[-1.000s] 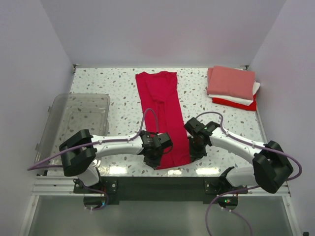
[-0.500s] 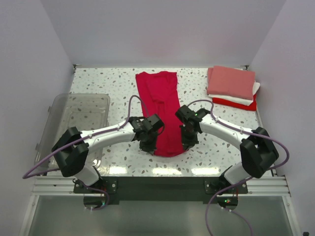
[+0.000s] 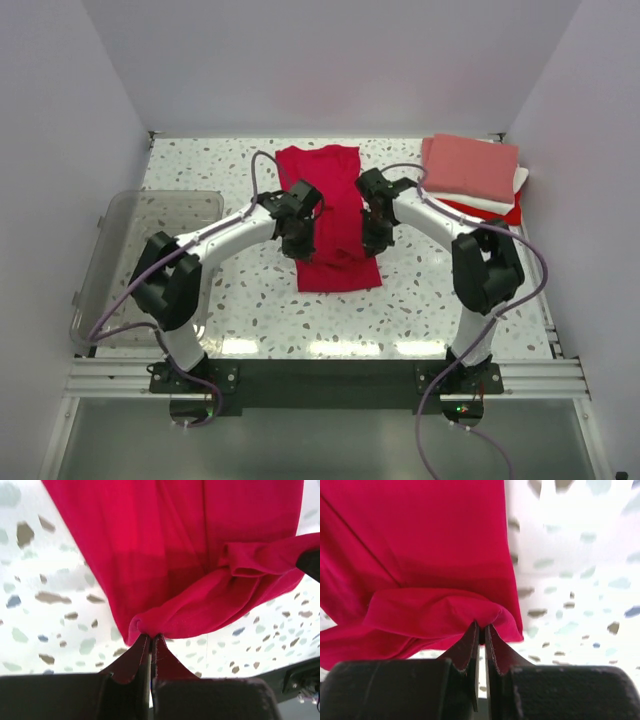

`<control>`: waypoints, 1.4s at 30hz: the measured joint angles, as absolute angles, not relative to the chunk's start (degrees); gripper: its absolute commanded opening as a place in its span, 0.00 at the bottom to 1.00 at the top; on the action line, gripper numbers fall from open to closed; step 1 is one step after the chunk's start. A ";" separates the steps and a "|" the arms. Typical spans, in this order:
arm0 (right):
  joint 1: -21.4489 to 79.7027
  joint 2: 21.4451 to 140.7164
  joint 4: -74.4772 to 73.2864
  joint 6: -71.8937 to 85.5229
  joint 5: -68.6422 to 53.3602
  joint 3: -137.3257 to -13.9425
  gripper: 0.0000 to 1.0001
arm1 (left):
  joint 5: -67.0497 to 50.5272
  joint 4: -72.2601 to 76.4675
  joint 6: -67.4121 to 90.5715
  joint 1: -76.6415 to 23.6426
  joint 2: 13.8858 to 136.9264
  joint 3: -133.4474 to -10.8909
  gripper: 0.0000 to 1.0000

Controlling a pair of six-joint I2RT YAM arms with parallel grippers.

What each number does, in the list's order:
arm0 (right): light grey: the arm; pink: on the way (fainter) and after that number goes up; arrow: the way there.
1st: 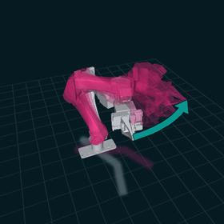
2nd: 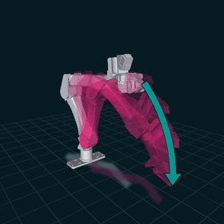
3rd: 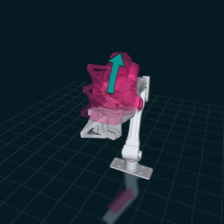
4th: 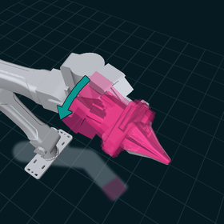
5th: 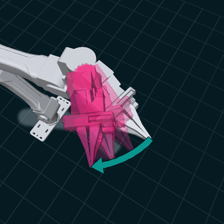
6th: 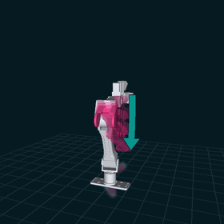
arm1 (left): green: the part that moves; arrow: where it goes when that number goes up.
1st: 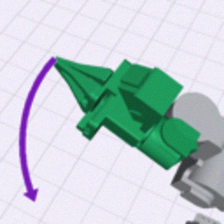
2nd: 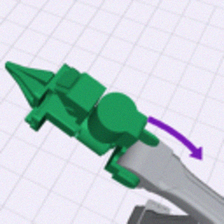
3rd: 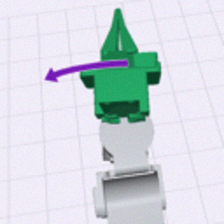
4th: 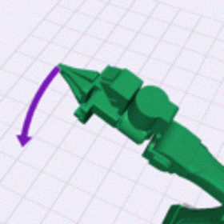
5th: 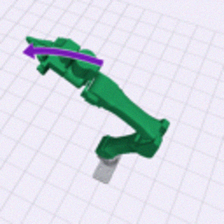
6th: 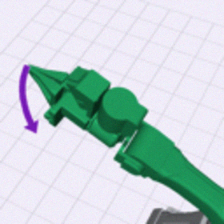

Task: Fold and stack the t-shirts
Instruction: Fold the tshirt

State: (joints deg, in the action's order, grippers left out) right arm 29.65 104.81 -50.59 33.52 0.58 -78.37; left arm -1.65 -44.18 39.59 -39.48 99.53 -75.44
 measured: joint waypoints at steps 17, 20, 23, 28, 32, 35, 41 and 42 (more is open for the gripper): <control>23.79 126.21 -53.74 29.78 2.00 -110.39 0.00 | -3.62 -45.95 32.18 -26.02 115.33 -95.24 0.00; 23.33 129.60 -54.48 29.69 2.02 -115.44 0.00 | -4.21 -45.93 31.79 -25.06 117.43 -97.82 0.00; 23.14 132.51 -55.55 29.58 2.02 -119.48 0.00 | -4.60 -45.95 31.68 -24.49 119.48 -99.79 0.00; 22.70 135.41 -56.71 29.56 1.80 -123.09 0.00 | -5.34 -46.02 31.57 -23.81 121.80 -101.16 0.00; 22.35 137.82 -58.06 29.56 0.93 -126.91 0.17 | -5.32 -46.76 31.24 -23.14 122.93 -102.13 0.29; 22.20 139.44 -59.02 30.02 0.25 -130.76 0.53 | -4.32 -48.16 30.70 -22.57 123.74 -104.88 0.72; 20.60 137.56 -58.54 30.37 -1.23 -134.13 0.73 | 0.12 -48.53 30.83 -21.61 123.20 -113.69 0.90; 20.18 136.55 -58.41 30.35 -1.26 -133.97 0.73 | 0.54 -48.31 30.83 -21.54 122.26 -113.75 0.90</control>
State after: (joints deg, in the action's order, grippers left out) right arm 20.18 136.55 -58.41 30.35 -1.26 -133.97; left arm 0.54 -48.31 30.83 -21.54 122.26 -113.75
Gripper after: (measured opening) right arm 0.727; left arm 0.891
